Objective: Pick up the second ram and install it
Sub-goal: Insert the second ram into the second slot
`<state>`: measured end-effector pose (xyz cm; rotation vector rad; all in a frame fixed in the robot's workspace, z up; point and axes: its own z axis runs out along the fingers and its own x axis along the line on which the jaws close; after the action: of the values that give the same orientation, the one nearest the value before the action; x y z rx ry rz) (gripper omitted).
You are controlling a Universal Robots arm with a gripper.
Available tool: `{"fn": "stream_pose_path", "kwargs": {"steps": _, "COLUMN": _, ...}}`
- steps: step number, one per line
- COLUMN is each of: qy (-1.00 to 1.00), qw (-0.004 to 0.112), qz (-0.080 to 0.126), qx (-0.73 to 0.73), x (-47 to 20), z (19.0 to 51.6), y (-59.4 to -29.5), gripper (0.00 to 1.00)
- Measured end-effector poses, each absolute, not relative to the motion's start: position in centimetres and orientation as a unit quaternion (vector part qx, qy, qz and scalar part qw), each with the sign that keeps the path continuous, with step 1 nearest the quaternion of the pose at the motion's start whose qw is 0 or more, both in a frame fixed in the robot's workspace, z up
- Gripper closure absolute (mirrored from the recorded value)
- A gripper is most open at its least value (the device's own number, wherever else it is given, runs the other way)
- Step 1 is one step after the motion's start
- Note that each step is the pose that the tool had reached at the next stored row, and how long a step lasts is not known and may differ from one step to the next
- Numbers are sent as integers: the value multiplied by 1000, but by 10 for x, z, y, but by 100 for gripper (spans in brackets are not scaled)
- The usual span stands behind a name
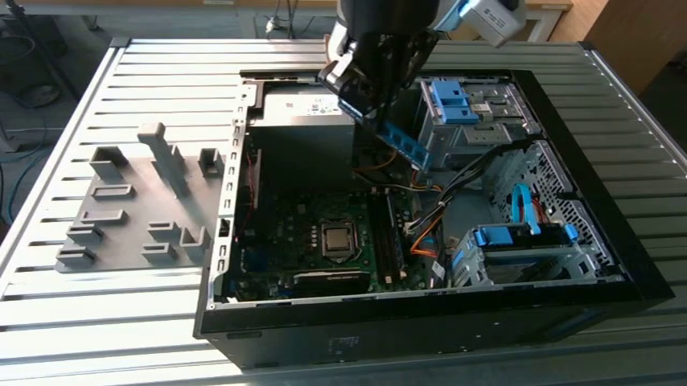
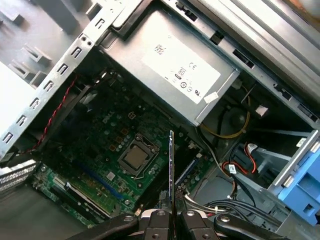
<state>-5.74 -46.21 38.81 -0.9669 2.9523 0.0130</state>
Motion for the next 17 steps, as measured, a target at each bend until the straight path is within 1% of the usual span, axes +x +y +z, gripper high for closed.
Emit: {"fn": "stream_pose_path", "kwargs": {"steps": 17, "qy": 980, "qw": 18, "qz": 2, "qx": -198, "x": -57, "z": 387, "y": -462, "gripper": 86}}
